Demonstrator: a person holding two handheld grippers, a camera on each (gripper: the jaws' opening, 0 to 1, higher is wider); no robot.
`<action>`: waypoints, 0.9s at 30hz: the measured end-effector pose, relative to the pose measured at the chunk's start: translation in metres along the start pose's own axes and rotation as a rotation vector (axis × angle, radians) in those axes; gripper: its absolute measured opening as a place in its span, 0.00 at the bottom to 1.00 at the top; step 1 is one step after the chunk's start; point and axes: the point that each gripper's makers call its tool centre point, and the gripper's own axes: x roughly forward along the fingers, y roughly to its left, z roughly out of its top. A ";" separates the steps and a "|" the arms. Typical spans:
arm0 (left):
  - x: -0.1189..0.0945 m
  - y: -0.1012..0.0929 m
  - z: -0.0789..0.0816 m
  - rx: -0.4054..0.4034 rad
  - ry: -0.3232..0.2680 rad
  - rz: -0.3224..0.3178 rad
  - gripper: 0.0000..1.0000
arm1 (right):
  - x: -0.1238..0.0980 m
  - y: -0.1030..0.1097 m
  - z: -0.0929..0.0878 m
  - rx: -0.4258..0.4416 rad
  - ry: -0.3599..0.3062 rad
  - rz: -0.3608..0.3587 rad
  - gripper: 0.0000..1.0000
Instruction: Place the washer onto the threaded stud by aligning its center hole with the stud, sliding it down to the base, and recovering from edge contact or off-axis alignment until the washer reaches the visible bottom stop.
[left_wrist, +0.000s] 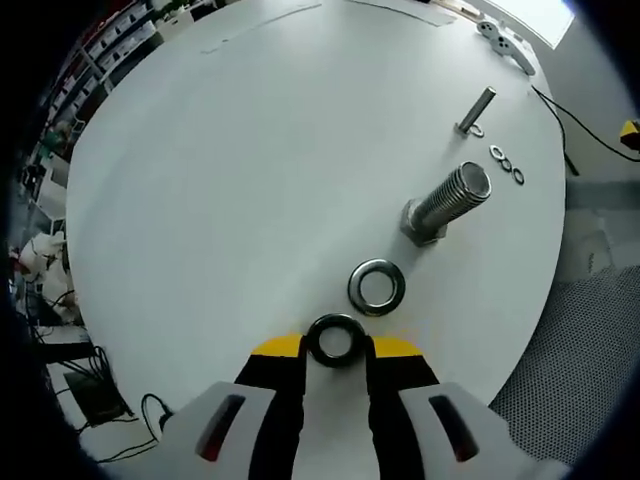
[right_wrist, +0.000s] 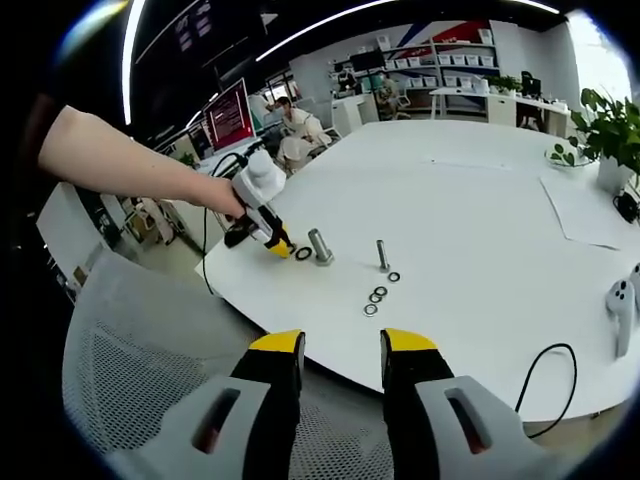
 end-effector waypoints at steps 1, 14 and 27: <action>0.000 -0.001 -0.001 0.004 0.003 0.001 0.21 | 0.000 0.000 0.000 0.001 -0.001 0.000 0.33; -0.002 -0.021 -0.012 0.054 0.027 -0.005 0.22 | 0.000 0.001 0.001 -0.001 -0.003 0.007 0.33; -0.002 -0.023 -0.013 0.057 0.012 -0.005 0.22 | 0.000 0.003 0.001 -0.004 -0.002 0.016 0.33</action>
